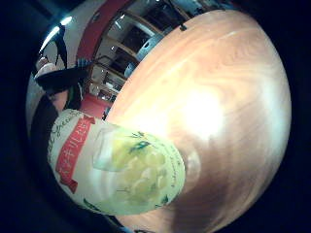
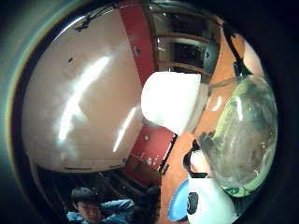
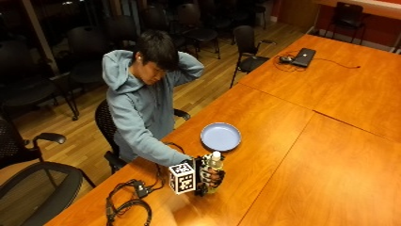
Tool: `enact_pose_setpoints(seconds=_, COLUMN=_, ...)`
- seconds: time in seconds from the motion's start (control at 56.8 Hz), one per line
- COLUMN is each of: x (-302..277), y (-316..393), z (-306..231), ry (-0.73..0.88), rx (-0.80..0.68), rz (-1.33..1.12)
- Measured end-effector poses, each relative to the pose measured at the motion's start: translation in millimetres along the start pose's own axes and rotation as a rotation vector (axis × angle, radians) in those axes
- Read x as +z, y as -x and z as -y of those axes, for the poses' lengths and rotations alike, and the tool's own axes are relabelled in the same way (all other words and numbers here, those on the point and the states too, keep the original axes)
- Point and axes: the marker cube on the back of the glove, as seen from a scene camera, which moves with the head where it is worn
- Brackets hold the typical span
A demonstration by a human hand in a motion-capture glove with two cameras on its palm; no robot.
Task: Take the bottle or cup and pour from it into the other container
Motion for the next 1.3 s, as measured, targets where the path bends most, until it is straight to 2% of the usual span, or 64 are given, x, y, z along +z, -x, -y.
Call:
enact_pose_setpoints(seconds=0.035, x=2, y=9, z=-4, ry=0.058, rx=0.039, rz=-0.003)
enact_pose_setpoints(seconds=0.264, x=19, y=62, z=-10, ry=0.265, rx=-0.053, rz=-0.057)
enact_pose_setpoints(seconds=0.51, x=30, y=102, z=-15, ry=0.407, rx=-0.127, rz=-0.158)
enact_pose_setpoints(seconds=0.792, x=55, y=129, z=-34, ry=0.577, rx=-0.204, rz=-0.413)
enact_pose_setpoints(seconds=0.95, x=79, y=144, z=-53, ry=0.686, rx=-0.300, rz=-0.582)
enact_pose_setpoints(seconds=1.302, x=126, y=167, z=-83, ry=0.892, rx=-0.423, rz=-0.808)
